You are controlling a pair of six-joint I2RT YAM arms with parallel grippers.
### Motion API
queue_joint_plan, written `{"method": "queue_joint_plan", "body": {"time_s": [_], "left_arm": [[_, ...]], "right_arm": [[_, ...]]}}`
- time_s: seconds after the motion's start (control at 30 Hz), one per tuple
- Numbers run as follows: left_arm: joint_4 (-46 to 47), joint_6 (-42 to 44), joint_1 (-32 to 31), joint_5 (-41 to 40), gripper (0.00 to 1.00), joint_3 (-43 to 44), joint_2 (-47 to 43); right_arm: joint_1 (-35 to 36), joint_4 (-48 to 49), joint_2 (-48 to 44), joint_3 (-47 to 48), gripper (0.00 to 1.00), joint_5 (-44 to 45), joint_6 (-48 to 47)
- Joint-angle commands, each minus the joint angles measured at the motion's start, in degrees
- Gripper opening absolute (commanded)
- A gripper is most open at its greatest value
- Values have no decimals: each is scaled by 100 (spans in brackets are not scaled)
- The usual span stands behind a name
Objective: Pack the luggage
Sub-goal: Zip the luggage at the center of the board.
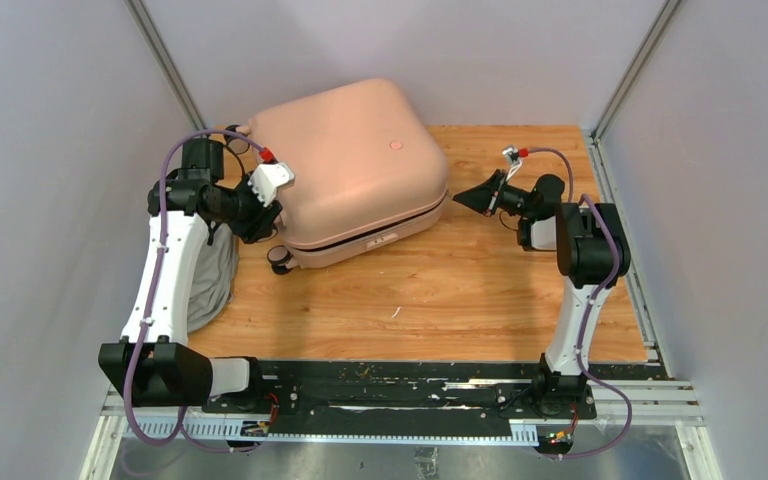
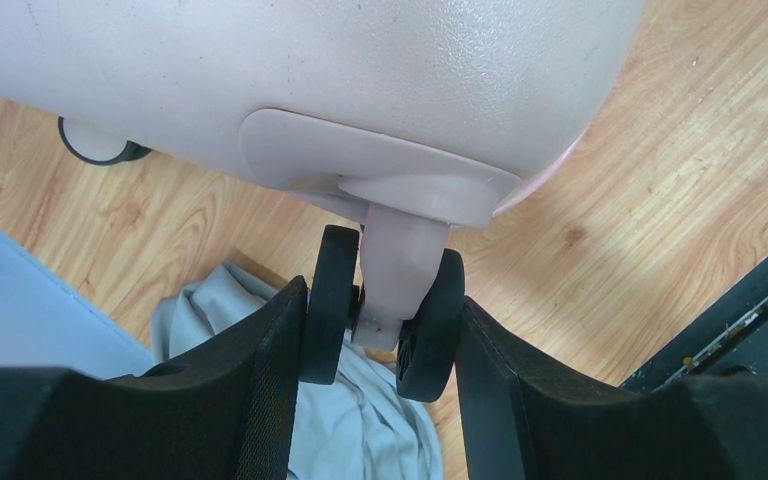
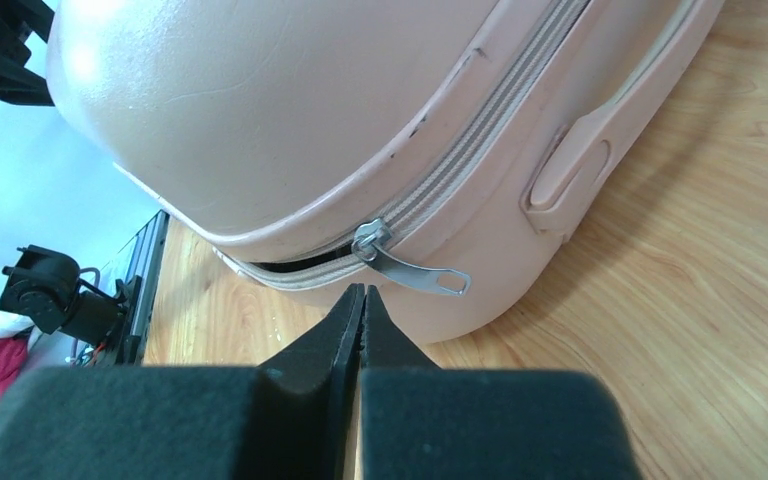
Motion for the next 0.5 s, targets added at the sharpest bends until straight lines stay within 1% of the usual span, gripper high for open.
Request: {"method": "queue_joint_plan", "body": {"time_s": [0.0, 0.1, 0.13, 0.2, 0.23, 0.3, 0.37, 0.4, 0.43, 0.47], "left_arm": [[288, -186, 68, 86, 0, 201, -246], [286, -187, 61, 98, 0, 186, -246], [290, -187, 65, 98, 0, 184, -257], [291, -187, 66, 98, 0, 184, -275], [285, -178, 66, 98, 0, 186, -291], [282, -198, 68, 133, 0, 175, -303], [227, -252, 68, 267, 0, 198, -295], [213, -310, 68, 372, 0, 215, -283], [204, -376, 68, 447, 0, 235, -273], [191, -441, 64, 523, 0, 248, -257]], "right_arm": [[-18, 280, -287, -220, 0, 14, -51], [-16, 228, -333, -325, 0, 29, -95], [-18, 173, -335, -337, 2, 70, -156], [-44, -111, -386, -356, 18, 258, -353], [-65, -290, -445, -368, 24, 332, -532], [-74, -935, -650, -370, 29, 523, -1140], [-52, -1986, -842, -222, 36, 831, -1918], [-39, -2472, -857, -75, 44, 963, -2243], [-31, -2765, -811, 66, 53, 1101, -2282], [-41, -2871, -732, 194, 55, 1249, -2193]]}}
